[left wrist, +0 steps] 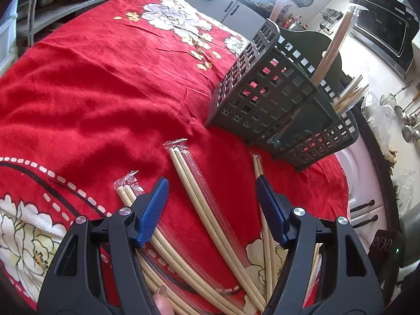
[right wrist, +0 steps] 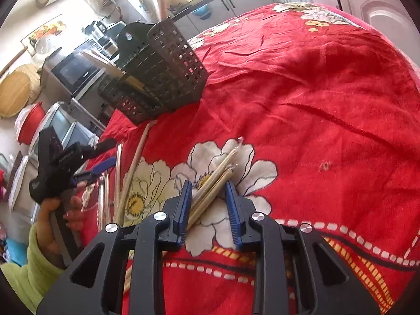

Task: Organize utensils
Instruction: 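Close the left gripper on a wooden chopstick while the right gripper grasps a wrapped pair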

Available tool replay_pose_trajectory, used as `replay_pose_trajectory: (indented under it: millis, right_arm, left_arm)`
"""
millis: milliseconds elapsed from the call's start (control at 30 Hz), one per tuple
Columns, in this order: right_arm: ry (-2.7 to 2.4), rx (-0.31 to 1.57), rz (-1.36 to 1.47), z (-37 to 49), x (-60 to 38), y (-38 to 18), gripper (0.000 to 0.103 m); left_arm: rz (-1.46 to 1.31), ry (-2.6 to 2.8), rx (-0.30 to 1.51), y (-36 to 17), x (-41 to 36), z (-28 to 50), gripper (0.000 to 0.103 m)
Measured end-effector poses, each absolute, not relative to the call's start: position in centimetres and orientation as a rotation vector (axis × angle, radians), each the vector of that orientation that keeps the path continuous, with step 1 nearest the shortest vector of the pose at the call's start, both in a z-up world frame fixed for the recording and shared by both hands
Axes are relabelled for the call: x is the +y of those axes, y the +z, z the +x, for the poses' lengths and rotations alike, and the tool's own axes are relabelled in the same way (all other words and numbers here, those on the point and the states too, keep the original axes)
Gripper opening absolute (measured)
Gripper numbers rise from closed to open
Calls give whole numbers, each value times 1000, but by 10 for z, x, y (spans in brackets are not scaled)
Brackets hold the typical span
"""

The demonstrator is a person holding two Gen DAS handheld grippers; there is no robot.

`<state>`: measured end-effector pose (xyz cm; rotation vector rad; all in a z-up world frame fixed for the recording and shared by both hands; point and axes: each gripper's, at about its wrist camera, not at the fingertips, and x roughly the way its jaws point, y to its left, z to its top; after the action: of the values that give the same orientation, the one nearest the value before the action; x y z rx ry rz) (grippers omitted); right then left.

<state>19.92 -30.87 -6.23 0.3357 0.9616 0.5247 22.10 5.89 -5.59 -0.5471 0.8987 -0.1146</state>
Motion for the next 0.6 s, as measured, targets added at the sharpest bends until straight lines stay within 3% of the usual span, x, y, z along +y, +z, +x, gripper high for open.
replay_pose_trajectory:
  millis: [67, 100, 167, 200, 233, 367, 600]
  right_arm:
    - [531, 966, 322, 195, -307, -62, 24]
    - [534, 964, 309, 193, -306, -61, 16]
    - [538, 965, 296, 189, -304, -59, 15]
    - [538, 964, 295, 188, -303, -59, 9]
    - [544, 959, 295, 187, -303, -58, 3]
    - [545, 935, 284, 184, -301, -50, 1]
    - [462, 930, 321, 199, -315, -43, 2]
  left_arm:
    - [-523, -101, 908, -55, 59, 224, 66]
    - [-510, -95, 914, -56, 58, 226, 66]
    - [-467, -80, 930, -55, 55, 231, 65]
    - [-449, -73, 935, -55, 53, 233, 63]
    - [-431, -63, 938, -55, 51, 235, 57]
    - [-371, -20, 950, -56, 51, 242, 14]
    - [-358, -60, 924, -50, 50, 245, 8]
